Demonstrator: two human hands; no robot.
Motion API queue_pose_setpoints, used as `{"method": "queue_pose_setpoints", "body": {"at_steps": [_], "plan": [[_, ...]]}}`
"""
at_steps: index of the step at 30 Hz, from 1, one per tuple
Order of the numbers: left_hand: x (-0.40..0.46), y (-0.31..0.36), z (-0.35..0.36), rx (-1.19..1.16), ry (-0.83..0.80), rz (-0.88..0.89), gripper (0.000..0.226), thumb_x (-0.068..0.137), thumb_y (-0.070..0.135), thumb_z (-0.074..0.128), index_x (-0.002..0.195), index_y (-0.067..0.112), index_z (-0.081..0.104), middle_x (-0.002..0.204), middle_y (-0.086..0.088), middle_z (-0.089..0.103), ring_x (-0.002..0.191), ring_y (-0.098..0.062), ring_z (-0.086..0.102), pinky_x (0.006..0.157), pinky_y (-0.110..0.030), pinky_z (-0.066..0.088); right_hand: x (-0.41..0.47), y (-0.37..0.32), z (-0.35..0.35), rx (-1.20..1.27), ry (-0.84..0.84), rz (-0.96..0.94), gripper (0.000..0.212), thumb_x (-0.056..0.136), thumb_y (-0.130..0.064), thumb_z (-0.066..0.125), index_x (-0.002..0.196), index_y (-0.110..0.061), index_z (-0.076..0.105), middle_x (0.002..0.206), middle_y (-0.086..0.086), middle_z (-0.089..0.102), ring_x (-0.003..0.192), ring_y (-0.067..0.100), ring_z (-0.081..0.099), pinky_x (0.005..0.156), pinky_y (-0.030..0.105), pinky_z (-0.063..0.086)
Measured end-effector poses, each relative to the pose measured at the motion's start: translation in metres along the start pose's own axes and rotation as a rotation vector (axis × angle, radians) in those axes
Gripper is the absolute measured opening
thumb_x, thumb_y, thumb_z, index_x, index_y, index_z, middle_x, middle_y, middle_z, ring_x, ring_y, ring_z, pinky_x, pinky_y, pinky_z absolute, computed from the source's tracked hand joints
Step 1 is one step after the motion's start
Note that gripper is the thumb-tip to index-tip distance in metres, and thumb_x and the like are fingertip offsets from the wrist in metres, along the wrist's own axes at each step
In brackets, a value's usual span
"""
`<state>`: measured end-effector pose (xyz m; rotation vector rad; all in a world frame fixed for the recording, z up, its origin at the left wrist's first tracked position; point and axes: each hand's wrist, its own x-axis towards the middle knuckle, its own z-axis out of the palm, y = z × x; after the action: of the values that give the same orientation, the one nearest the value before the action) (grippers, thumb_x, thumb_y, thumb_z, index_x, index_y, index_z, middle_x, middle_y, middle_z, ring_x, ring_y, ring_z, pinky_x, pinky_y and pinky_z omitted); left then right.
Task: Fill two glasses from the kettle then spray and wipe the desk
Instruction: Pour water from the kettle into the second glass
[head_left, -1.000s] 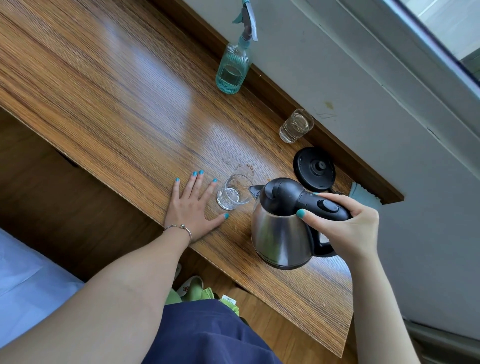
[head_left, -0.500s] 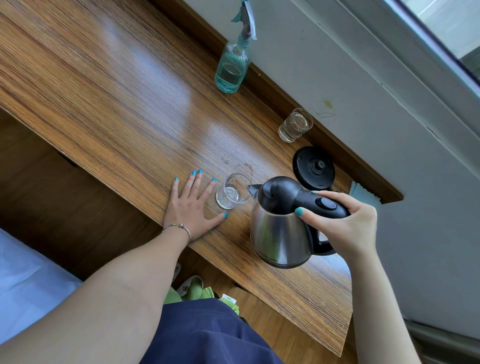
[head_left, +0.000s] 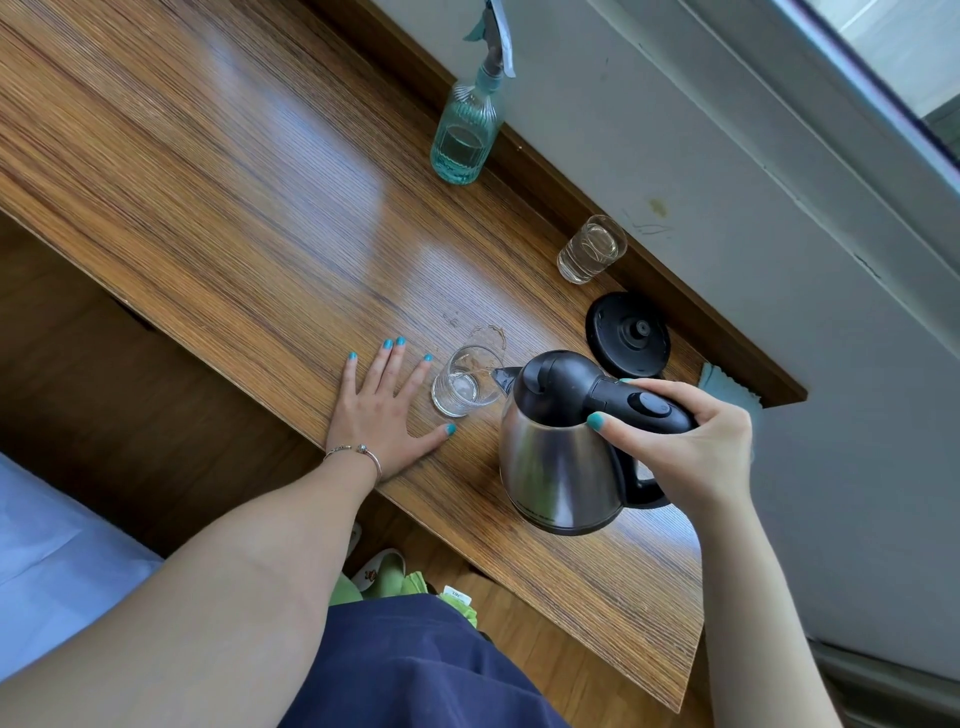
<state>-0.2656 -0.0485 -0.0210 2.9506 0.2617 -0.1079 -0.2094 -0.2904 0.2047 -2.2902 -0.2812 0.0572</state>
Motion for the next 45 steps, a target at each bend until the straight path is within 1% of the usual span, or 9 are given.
{"method": "queue_pose_setpoints", "body": {"at_steps": [5, 11, 19, 23, 27, 34, 45], "plan": [[0.0, 0.0, 0.002, -0.006, 0.012, 0.001, 0.094, 0.079, 0.087, 0.001, 0.155, 0.032, -0.008, 0.164, -0.007, -0.007, 0.151, -0.022, -0.008, 0.118, -0.053, -0.009, 0.001, 0.0, 0.0, 0.005, -0.006, -0.001, 0.04, 0.054, -0.023, 0.093, 0.079, -0.044, 0.071, 0.079, -0.03, 0.071, 0.078, -0.008, 0.069, 0.063, 0.005, 0.051], [-0.001, -0.001, 0.0, -0.028, 0.031, 0.0, 0.093, 0.081, 0.087, 0.008, 0.156, 0.032, 0.0, 0.165, -0.008, 0.0, 0.152, -0.022, -0.002, 0.118, -0.052, -0.007, 0.002, -0.001, 0.0, 0.002, -0.008, 0.002, 0.038, 0.053, -0.023, 0.093, 0.074, -0.046, 0.07, 0.078, -0.031, 0.07, 0.077, -0.008, 0.068, 0.063, 0.005, 0.051], [-0.001, -0.001, -0.001, -0.027, 0.029, 0.002, 0.094, 0.08, 0.087, 0.009, 0.156, 0.033, 0.0, 0.165, -0.008, 0.0, 0.152, -0.021, -0.003, 0.118, -0.052, -0.008, 0.001, -0.003, 0.001, -0.006, -0.01, 0.008, 0.036, 0.053, -0.028, 0.092, 0.075, -0.046, 0.07, 0.079, -0.031, 0.07, 0.079, -0.007, 0.068, 0.063, 0.006, 0.052], [-0.001, 0.0, -0.001, -0.03, 0.022, 0.005, 0.093, 0.08, 0.087, 0.008, 0.156, 0.033, -0.001, 0.165, -0.008, -0.001, 0.152, -0.021, -0.004, 0.118, -0.052, -0.009, 0.001, -0.002, 0.001, -0.013, -0.008, -0.001, 0.038, 0.053, -0.026, 0.093, 0.077, -0.046, 0.07, 0.08, -0.031, 0.07, 0.079, -0.008, 0.068, 0.062, 0.005, 0.051], [-0.001, 0.0, -0.002, -0.026, 0.019, 0.006, 0.094, 0.08, 0.086, 0.007, 0.156, 0.032, -0.001, 0.165, -0.008, -0.001, 0.152, -0.022, -0.004, 0.119, -0.052, -0.005, 0.002, -0.001, 0.001, -0.021, 0.007, 0.002, 0.039, 0.054, -0.025, 0.094, 0.074, -0.049, 0.071, 0.08, -0.029, 0.071, 0.077, -0.008, 0.068, 0.064, 0.005, 0.051], [-0.002, 0.001, -0.004, -0.027, 0.014, 0.007, 0.094, 0.079, 0.085, 0.003, 0.156, 0.031, -0.003, 0.165, -0.009, -0.003, 0.152, -0.022, -0.004, 0.119, -0.053, -0.005, 0.002, -0.005, 0.003, -0.031, 0.004, 0.0, 0.039, 0.054, -0.023, 0.093, 0.076, -0.046, 0.071, 0.078, -0.031, 0.07, 0.077, -0.009, 0.068, 0.062, 0.004, 0.049], [-0.002, 0.0, -0.003, -0.038, 0.018, 0.011, 0.094, 0.08, 0.085, 0.007, 0.157, 0.03, -0.001, 0.165, -0.01, -0.001, 0.152, -0.023, -0.003, 0.12, -0.054, -0.003, 0.002, -0.011, 0.004, -0.046, -0.029, -0.004, 0.036, 0.054, -0.029, 0.09, 0.077, -0.046, 0.069, 0.08, -0.033, 0.069, 0.081, -0.008, 0.067, 0.062, 0.005, 0.051]]}}
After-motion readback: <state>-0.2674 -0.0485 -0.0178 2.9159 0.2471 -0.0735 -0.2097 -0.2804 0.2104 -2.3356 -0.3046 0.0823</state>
